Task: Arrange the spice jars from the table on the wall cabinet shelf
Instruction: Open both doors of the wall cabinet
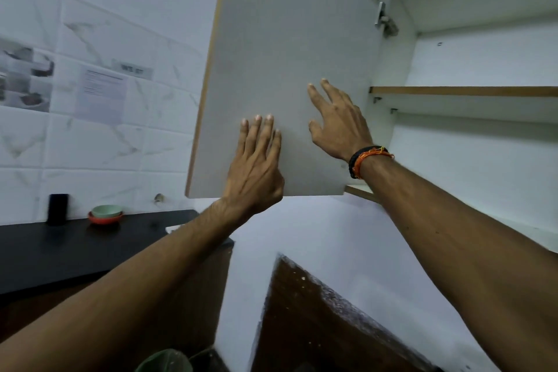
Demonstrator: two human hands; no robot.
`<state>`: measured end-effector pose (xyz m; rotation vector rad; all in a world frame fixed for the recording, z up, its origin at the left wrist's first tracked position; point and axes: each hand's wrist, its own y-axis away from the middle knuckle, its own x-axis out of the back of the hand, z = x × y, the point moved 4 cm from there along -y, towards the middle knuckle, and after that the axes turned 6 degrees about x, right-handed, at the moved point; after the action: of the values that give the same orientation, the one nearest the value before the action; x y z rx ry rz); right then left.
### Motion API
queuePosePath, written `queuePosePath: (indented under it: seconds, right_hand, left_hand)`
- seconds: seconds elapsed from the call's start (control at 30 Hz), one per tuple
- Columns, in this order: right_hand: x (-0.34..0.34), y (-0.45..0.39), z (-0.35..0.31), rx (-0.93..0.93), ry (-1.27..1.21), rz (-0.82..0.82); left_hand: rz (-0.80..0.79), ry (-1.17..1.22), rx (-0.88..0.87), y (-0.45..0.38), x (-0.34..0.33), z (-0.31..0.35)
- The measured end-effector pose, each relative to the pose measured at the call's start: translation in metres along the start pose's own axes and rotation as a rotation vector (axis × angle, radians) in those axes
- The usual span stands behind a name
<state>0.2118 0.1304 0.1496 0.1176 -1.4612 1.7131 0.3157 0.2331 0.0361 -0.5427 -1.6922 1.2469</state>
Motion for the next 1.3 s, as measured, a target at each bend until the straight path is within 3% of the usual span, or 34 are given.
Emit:
queuePosePath:
  seconds: [0.33, 0.53, 0.7, 1.13, 1.3]
  right_hand:
    - [0.08, 0.12, 0.148, -0.39, 0.289, -0.1]
    - [0.131, 0.169, 0.193, -0.478, 0.495, -0.168]
    - [0.17, 0.201, 0.22, -0.507, 0.675, -0.217]
    - [0.194, 0.252, 0.284, -0.653, 0.736, -0.369]
    - [0.191, 0.256, 0.292, -0.688, 0.72, -0.433]
  left_hand:
    - [-0.155, 0.586, -0.315, -0.014, -0.027, 0.181]
    - [-0.199, 0.786, -0.465, -0.019, -0.031, 0.278]
    - [-0.308, 0.961, -0.493, -0.025, -0.026, 0.346]
    - [-0.641, 1.435, -0.284, -0.035, -0.009, 0.451]
    - [-0.792, 1.712, 0.062, -0.042, -0.014, 0.465]
